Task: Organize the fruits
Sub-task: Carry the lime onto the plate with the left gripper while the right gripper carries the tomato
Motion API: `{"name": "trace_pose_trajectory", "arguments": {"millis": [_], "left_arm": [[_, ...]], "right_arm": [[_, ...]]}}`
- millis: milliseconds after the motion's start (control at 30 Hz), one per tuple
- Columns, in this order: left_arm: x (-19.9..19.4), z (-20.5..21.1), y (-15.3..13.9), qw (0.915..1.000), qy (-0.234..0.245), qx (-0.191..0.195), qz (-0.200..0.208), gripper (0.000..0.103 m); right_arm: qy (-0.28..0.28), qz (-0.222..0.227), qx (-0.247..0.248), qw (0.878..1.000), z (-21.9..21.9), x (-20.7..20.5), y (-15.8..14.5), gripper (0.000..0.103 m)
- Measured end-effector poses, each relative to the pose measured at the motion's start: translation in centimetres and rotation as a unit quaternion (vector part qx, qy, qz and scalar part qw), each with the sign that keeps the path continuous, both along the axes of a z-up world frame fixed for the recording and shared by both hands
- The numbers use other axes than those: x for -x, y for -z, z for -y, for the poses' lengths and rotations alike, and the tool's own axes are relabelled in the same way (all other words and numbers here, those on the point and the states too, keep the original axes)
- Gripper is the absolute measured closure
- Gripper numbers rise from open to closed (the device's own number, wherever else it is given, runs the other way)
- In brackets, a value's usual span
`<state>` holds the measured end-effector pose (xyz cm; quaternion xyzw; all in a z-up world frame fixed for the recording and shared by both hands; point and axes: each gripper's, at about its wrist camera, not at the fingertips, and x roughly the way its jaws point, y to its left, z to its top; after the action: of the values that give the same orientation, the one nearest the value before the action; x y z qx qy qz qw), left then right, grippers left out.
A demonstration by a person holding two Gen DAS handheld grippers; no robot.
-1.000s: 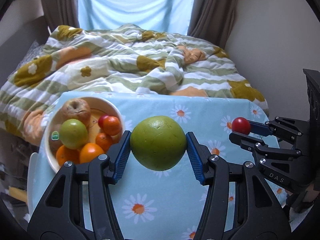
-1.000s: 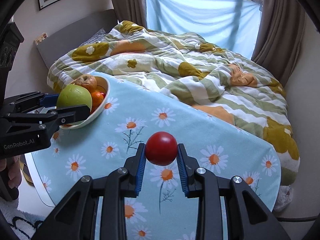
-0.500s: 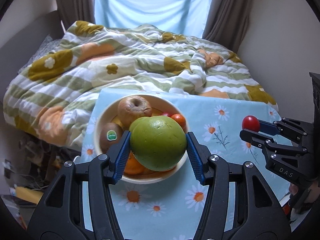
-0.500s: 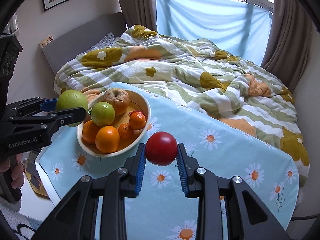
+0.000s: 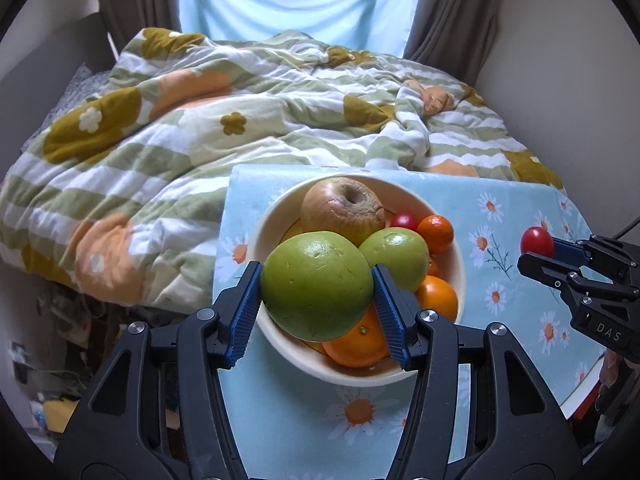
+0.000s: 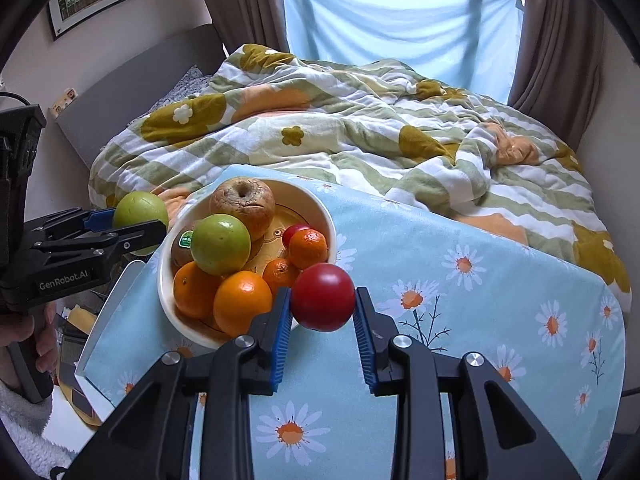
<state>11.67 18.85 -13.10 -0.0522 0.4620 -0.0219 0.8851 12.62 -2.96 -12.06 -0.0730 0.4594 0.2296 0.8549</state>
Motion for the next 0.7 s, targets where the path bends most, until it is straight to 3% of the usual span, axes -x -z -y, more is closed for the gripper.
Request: {"name": "trace_pose_trajectory", "arguments": {"millis": [367,700], "left_arm": [[-2.7,-1.3,2.6,0.9992,0.032,0.016,-0.015,0.042],[-3.1,-2.4,3.3,0.9975,0.041,0.057,-0.012,0.042]], "right_arm": [[0.039,-0.005,0.009,0.999,-1.0,-1.0,1.5,0.075],[0.041,-0.007,0.011,0.999,-1.7,-1.1,1.8,0.075]]}}
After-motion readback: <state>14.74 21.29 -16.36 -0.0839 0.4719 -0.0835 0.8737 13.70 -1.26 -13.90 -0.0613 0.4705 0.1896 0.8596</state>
